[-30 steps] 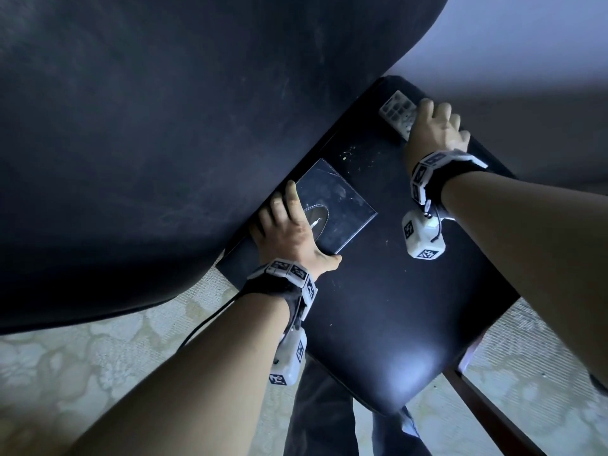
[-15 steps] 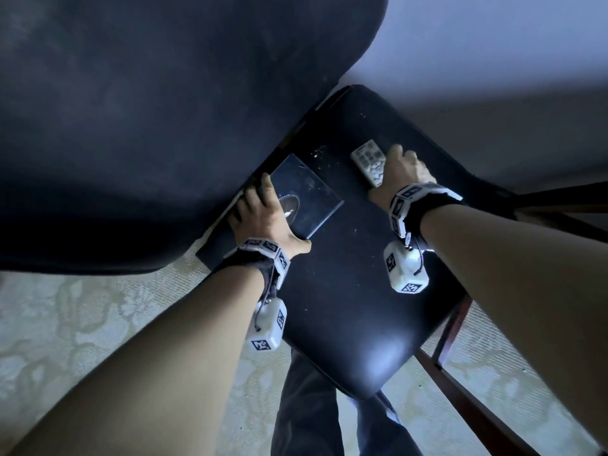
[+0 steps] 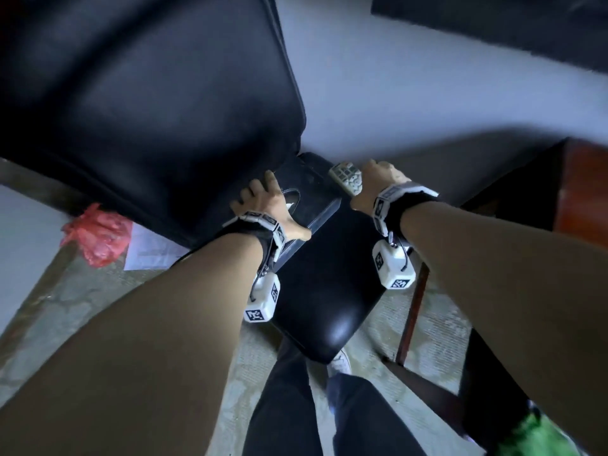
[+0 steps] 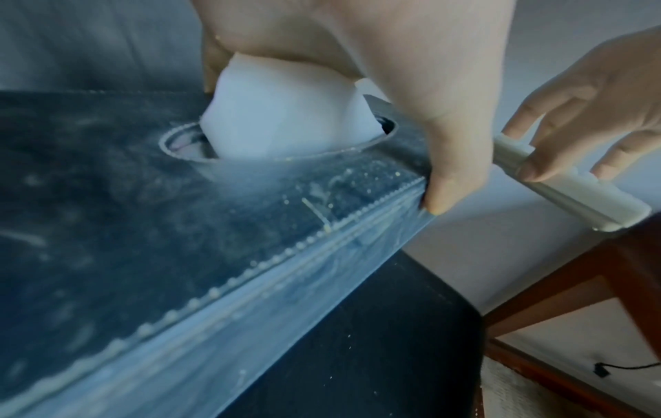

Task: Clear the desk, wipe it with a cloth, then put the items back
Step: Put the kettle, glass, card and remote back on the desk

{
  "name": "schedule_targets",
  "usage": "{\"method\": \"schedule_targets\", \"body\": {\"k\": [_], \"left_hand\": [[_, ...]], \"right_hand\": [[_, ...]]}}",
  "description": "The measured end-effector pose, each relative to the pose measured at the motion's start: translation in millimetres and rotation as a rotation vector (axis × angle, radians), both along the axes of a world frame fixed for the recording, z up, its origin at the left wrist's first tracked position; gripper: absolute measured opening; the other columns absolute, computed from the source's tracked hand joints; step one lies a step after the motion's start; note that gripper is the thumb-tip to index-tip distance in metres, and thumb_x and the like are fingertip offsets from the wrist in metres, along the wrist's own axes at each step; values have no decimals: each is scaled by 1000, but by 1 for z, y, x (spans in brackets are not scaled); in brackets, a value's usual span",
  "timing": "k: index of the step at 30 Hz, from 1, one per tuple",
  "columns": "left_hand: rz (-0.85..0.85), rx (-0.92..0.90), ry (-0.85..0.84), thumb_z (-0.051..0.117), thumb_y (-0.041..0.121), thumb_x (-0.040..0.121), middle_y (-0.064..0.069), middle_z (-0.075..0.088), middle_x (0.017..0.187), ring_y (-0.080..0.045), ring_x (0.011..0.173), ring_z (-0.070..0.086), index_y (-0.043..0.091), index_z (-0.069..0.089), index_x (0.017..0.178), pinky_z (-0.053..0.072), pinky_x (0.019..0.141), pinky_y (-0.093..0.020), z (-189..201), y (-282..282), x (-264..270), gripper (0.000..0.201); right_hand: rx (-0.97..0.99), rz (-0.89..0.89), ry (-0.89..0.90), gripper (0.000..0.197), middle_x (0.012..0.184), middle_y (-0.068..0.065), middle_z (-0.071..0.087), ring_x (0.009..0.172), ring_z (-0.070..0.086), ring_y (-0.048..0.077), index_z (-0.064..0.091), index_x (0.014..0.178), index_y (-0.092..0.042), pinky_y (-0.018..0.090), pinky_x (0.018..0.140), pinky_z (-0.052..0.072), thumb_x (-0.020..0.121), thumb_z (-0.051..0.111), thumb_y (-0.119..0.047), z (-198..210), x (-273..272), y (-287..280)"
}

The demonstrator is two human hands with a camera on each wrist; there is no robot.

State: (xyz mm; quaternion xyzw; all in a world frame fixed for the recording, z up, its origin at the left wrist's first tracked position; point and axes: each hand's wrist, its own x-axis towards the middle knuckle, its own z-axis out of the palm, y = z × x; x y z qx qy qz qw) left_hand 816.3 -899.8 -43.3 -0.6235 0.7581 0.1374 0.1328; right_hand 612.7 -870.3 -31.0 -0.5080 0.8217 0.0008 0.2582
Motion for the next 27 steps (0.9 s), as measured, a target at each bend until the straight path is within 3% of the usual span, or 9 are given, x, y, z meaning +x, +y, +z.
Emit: {"method": "schedule_targets", "body": {"k": [3, 6, 10, 13, 17, 21, 23, 25, 27], "left_hand": [[-16, -74, 39, 80, 66, 39, -12, 31, 144, -34, 130, 37, 16, 7, 155, 35, 100, -52, 67, 32, -6, 146], [-25, -117, 82, 79, 69, 44, -12, 28, 147, -33, 133, 34, 17, 5, 156, 35, 102, -52, 131, 67, -11, 143], [-116, -152, 141, 77, 70, 47, -11, 28, 147, -34, 134, 34, 19, 5, 156, 36, 102, -53, 203, 111, -22, 140], [-249, -191, 163, 76, 71, 45, -11, 32, 142, -35, 130, 37, 20, 10, 152, 38, 100, -53, 243, 146, -35, 136], [-397, -263, 192, 78, 69, 43, -9, 37, 134, -33, 125, 40, 18, 17, 146, 36, 96, -51, 274, 203, -51, 130], [-518, -239, 174, 76, 71, 42, -9, 38, 133, -33, 123, 41, 18, 18, 145, 37, 97, -51, 286, 266, -69, 129], [-577, -225, 168, 77, 71, 43, -10, 39, 132, -33, 122, 42, 18, 21, 143, 38, 95, -50, 289, 296, -83, 126], [-649, -227, 163, 76, 71, 43, -10, 40, 134, -33, 122, 42, 18, 21, 144, 38, 95, -50, 292, 325, -100, 127], [-715, -236, 170, 75, 72, 42, -11, 40, 137, -33, 124, 42, 18, 19, 146, 38, 95, -51, 296, 351, -118, 130]], "right_hand": [[-42, -87, -28, 40, 98, 11, 65, 74, 60, 28, 60, 104, -13, 29, 61, 48, 72, 72, -32, 59, -14, 40], [-105, -182, -63, 44, 85, 6, 65, 69, 59, 26, 59, 89, -17, 32, 67, 53, 62, 63, -52, 124, -26, 81], [-167, -180, 41, 40, 87, 7, 63, 78, 57, 27, 65, 107, -13, 30, 66, 47, 73, 74, -32, 203, -44, 140], [-215, -218, 137, 40, 84, 7, 64, 74, 58, 25, 68, 105, -12, 29, 67, 52, 69, 75, -29, 250, -54, 190], [-306, -363, 177, 31, 82, 9, 62, 72, 56, 26, 68, 94, -10, 27, 63, 46, 68, 72, -26, 284, -57, 269], [-337, -501, 192, 38, 82, 10, 65, 70, 59, 29, 61, 82, -11, 32, 67, 51, 71, 65, -47, 293, -53, 352], [-288, -525, 204, 43, 81, 11, 65, 73, 59, 31, 62, 82, -12, 35, 72, 54, 65, 59, -52, 297, -54, 394], [-264, -567, 226, 46, 81, 11, 63, 78, 59, 33, 61, 82, -14, 37, 78, 55, 56, 51, -51, 300, -58, 437], [-235, -627, 249, 41, 82, 10, 63, 79, 60, 32, 60, 83, -13, 37, 79, 55, 59, 56, -46, 304, -67, 475]]}}
